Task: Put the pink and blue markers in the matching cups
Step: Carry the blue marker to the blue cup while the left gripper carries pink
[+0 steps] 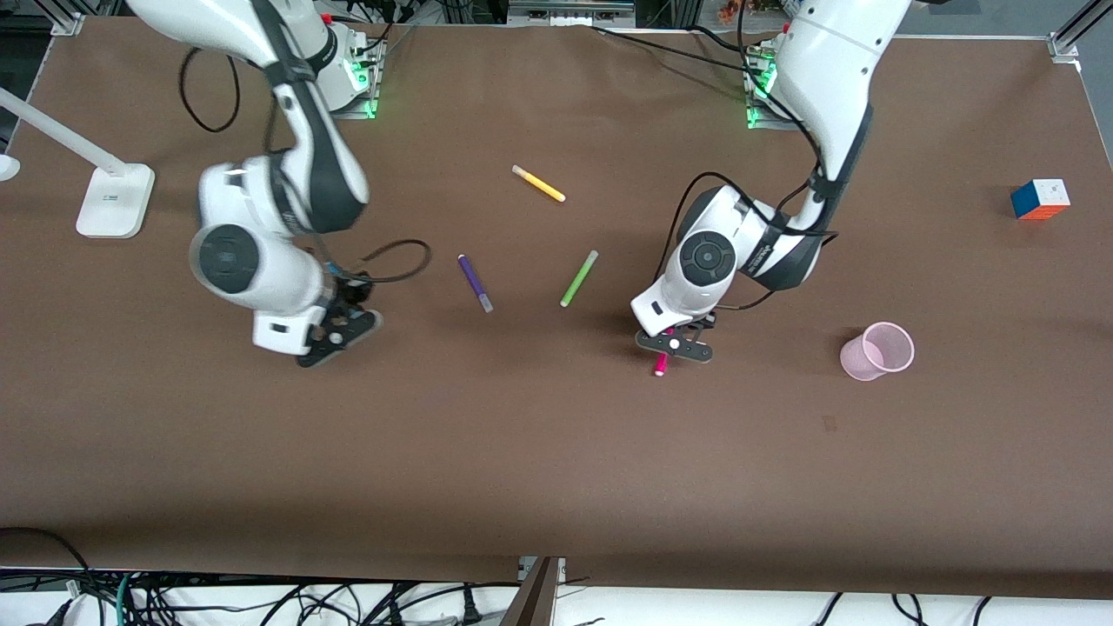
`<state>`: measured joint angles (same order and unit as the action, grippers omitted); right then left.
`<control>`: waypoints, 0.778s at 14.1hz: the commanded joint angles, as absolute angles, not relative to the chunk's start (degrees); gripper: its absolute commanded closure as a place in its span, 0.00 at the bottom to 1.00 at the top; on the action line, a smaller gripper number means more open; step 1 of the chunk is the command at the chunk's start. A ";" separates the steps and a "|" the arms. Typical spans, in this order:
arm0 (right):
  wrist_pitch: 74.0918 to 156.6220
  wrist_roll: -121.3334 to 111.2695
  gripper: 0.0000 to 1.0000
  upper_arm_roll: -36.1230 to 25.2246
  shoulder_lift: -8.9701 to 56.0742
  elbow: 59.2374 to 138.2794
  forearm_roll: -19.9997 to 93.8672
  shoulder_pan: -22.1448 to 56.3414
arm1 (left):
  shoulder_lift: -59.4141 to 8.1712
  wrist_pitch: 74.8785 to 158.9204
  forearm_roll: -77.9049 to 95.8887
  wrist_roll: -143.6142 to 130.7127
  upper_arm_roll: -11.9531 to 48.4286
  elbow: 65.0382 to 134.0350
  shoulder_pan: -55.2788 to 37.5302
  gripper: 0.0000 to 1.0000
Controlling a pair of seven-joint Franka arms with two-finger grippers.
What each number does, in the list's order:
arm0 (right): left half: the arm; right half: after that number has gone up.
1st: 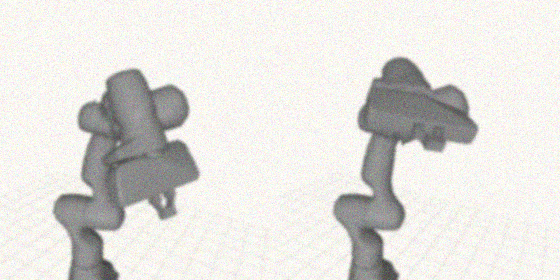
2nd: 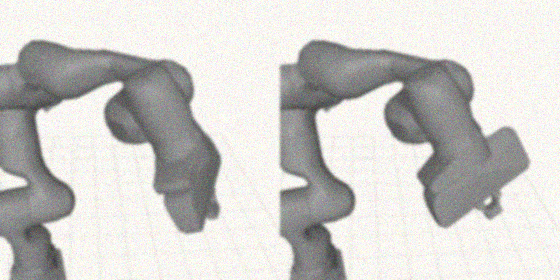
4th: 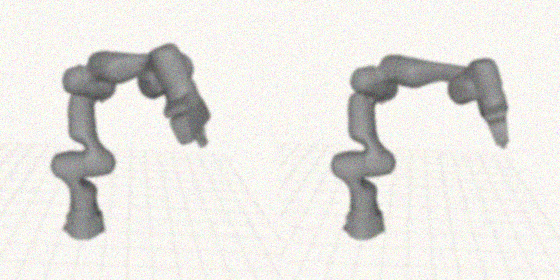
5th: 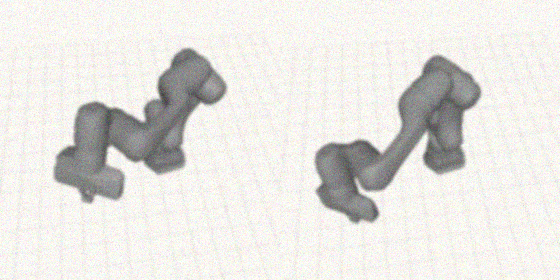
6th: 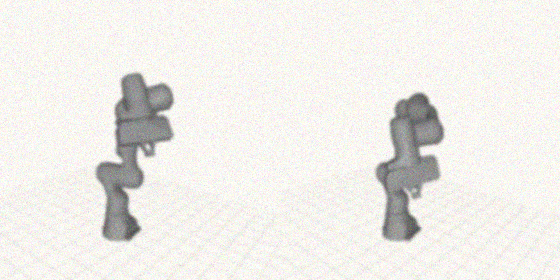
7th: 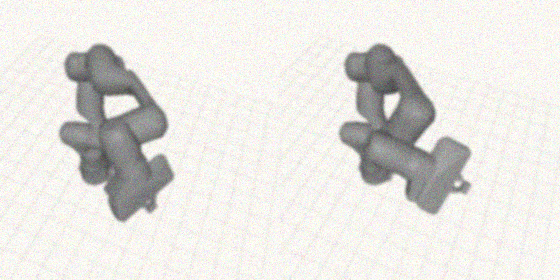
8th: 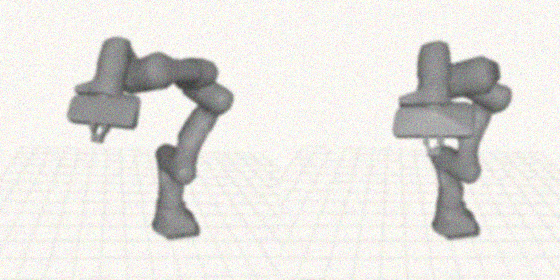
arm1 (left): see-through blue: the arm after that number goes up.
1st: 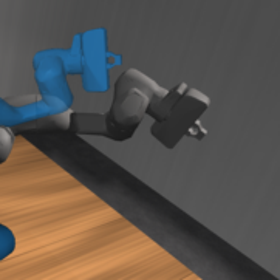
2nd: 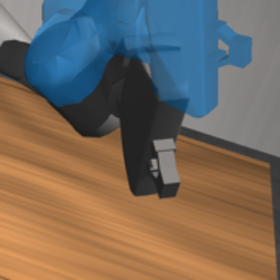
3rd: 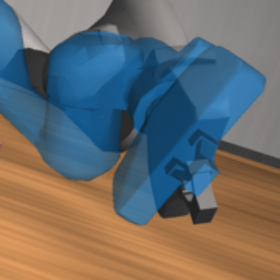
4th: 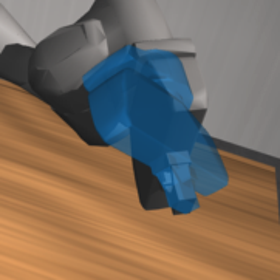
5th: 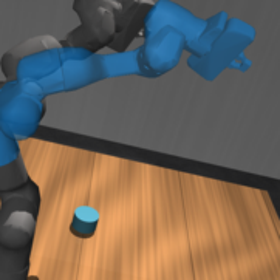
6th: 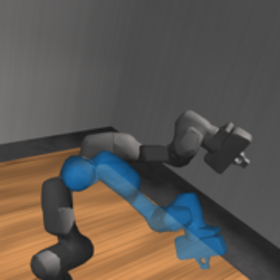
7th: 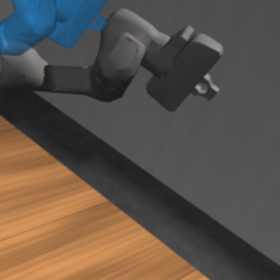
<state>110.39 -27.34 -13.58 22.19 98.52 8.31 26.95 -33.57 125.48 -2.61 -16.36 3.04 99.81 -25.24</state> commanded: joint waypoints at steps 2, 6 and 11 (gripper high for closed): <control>106.97 -43.47 1.00 -16.78 17.50 101.33 14.66 26.81 | -31.46 105.26 -4.04 -8.82 0.01 89.59 -22.68 1.00; 105.03 -71.11 1.00 -23.97 16.35 105.46 25.11 26.72 | -31.55 94.94 -4.57 8.76 -3.60 85.78 -16.98 1.00; 104.33 -102.34 1.00 -26.89 17.66 111.79 37.16 21.37 | -31.73 82.38 -25.81 19.39 -4.66 83.85 -14.08 1.00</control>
